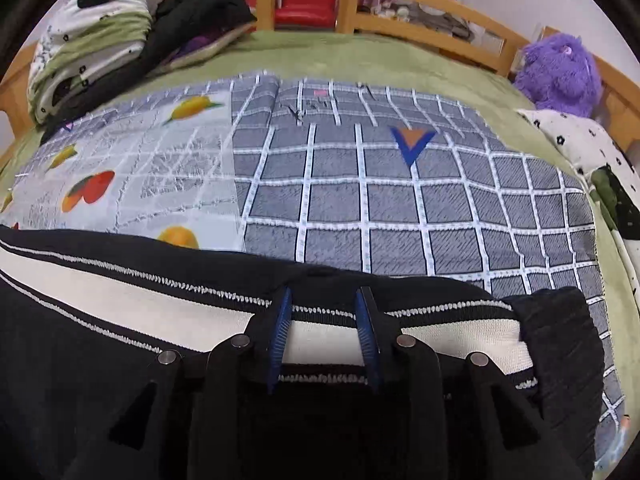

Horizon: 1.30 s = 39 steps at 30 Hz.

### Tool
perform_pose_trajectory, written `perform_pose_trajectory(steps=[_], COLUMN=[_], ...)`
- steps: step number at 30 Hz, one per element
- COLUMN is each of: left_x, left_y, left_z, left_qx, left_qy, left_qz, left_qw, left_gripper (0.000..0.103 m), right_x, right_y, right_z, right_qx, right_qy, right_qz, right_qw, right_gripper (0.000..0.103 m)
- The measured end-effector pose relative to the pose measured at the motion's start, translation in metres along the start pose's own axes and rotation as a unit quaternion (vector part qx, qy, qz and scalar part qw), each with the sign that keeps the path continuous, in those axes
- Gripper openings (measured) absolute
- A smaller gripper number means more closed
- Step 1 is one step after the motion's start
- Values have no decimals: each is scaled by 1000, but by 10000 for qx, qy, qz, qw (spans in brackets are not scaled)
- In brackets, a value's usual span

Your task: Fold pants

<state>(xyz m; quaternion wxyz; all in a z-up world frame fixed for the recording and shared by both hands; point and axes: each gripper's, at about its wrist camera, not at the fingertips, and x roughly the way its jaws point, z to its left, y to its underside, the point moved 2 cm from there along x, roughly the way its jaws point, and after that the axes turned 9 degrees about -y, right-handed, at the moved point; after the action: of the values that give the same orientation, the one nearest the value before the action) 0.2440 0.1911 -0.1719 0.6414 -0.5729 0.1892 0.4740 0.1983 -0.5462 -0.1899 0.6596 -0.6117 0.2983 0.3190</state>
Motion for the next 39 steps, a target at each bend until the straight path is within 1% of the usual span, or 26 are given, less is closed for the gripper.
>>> perform_pose_trajectory(steps=[2,4,5,6,7,8,9,11,12,13,15,16,17,18,19,20,22,23,24,25,27,29,32,35,37,39], left_x=[10,6,2,-2,-8,-14,-19,-29,-34,-37,-44,-47,-50,-50,-47,-43,-37,-37,-37,-35,-31,-22,-25,-50,-69,-93], left_y=[0,-2,-3,-3,-4,-6,-8,-12,-15,-16,-15,-13,-9,-5,-1,4,7,6,3,-1,-7,-10,-6,15,33,57], left_z=[13,20,23,24,23,19,14,-10,-27,-40,-72,-86,-100,-111,-121,-129,-134,-131,-126,-118,-104,-78,-35,-7,6,18], left_qx=[-275,-395,-493,-605,-731,-789,-782,-652,-529,-453,-260,-114,50,181,307,396,463,428,386,313,221,107,-246,-214,-321,-495], left_qy=[54,-109,35,273,649,939,1100,1383,1564,1688,2015,2114,2101,1980,1764,1581,1454,1493,1518,1406,919,567,694,889,1224,1640], left_qz=[60,30,34,29,26,17,-9,-70,-76,-66,-7,9,7,5,24,37,4,-1,21,7,-91,-10,94,28,4,25], left_qw=[9996,9992,9988,9978,9952,9925,9908,9882,9863,9846,9791,9773,9777,9800,9838,9866,9883,9879,9877,9896,9955,9983,9972,9958,9920,9852], left_gripper=[59,57,55,55,55,55,55,56,56,56,57,57,57,57,57,57,59,59,59,59,59,59,57,57,57,57], right_x=[1,2,1,2,-1,-8,-15,-26,-28,-30,-32,-33,-34,-33,-31,-26,-14,-5,-3,-4,-4,-5,-10,-20,-29,-41], right_y=[-3,-5,-9,-13,-15,-17,-17,-19,-19,-18,-15,-12,-7,-5,0,6,16,22,23,23,20,21,23,25,27,31], right_z=[0,5,7,9,10,13,16,30,35,44,57,62,68,71,75,80,81,78,76,73,67,66,67,64,66,73], right_qx=[28,-21,6,52,142,258,343,488,513,536,520,516,498,471,412,318,247,280,314,374,551,579,648,1079,1380,1687], right_qy=[35,116,206,258,340,405,378,43,-20,-79,-65,-28,34,57,66,60,203,289,257,215,213,260,357,206,86,-190], right_qz=[80,172,247,266,248,145,35,-192,-232,-303,-388,-425,-463,-459,-410,-316,-122,-30,-71,-147,-112,-110,-59,-55,-175,-304], right_qw=[10000,9998,9995,9993,9990,9987,9987,9986,9984,9981,9979,9978,9977,9978,9983,9990,9994,9992,9992,9990,9982,9979,9972,9939,9902,9850], right_gripper=[31,31,31,31,31,32,32,39,44,46,53,54,56,56,56,56,56,56,57,58,58,58,58,58,58,58])
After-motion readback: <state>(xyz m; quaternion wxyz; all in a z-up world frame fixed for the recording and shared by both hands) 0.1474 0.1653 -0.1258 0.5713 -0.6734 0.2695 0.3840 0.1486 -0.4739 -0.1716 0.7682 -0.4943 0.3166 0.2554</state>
